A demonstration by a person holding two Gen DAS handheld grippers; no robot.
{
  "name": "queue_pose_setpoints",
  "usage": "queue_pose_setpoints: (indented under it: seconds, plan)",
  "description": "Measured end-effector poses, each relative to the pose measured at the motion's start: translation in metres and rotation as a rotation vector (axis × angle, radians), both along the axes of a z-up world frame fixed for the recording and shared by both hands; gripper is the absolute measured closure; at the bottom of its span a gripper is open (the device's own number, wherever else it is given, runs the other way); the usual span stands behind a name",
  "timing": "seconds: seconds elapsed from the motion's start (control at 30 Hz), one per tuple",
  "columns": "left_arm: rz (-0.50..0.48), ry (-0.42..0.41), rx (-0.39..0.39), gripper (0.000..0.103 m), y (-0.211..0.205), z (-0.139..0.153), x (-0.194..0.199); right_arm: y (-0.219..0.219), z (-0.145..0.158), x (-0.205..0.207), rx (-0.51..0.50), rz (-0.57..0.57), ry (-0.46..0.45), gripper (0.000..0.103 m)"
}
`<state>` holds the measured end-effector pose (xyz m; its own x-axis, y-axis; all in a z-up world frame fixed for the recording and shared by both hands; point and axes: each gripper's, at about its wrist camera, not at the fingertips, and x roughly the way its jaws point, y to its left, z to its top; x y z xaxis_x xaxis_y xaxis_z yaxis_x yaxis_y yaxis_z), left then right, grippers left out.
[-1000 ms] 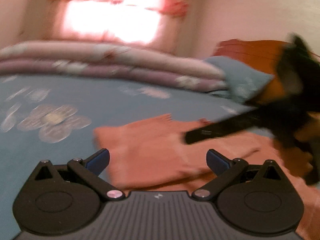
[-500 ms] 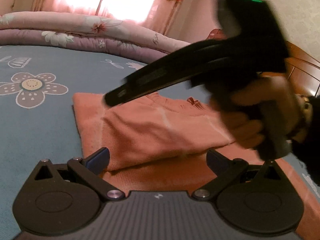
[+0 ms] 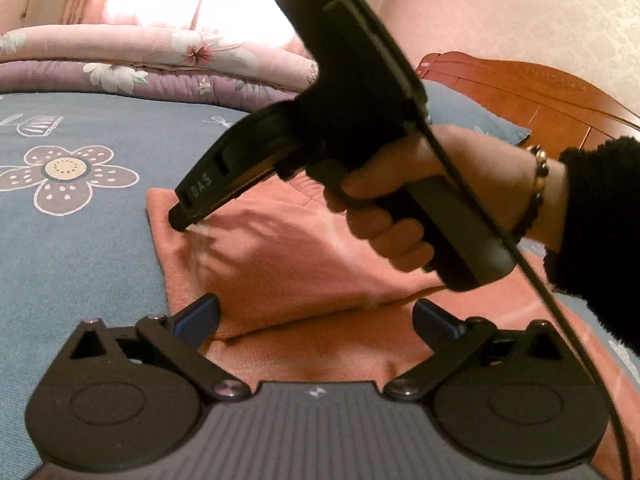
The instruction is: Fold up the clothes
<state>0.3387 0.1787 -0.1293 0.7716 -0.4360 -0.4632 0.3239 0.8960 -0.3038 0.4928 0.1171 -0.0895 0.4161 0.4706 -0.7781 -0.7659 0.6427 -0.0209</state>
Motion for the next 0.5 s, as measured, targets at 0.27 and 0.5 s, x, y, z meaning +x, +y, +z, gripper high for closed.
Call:
queue_pose_setpoints:
  seconds: [0.27,0.5]
  plan:
    - [-0.003,-0.002,-0.012,0.001,0.001,-0.002,-0.001,0.015,0.0,0.0,0.0,0.032,-0.009,0.091]
    - [-0.004,-0.003,-0.011,0.001,0.0,-0.002,-0.005,0.029,-0.012,0.025,0.051,-0.039,-0.003,0.091]
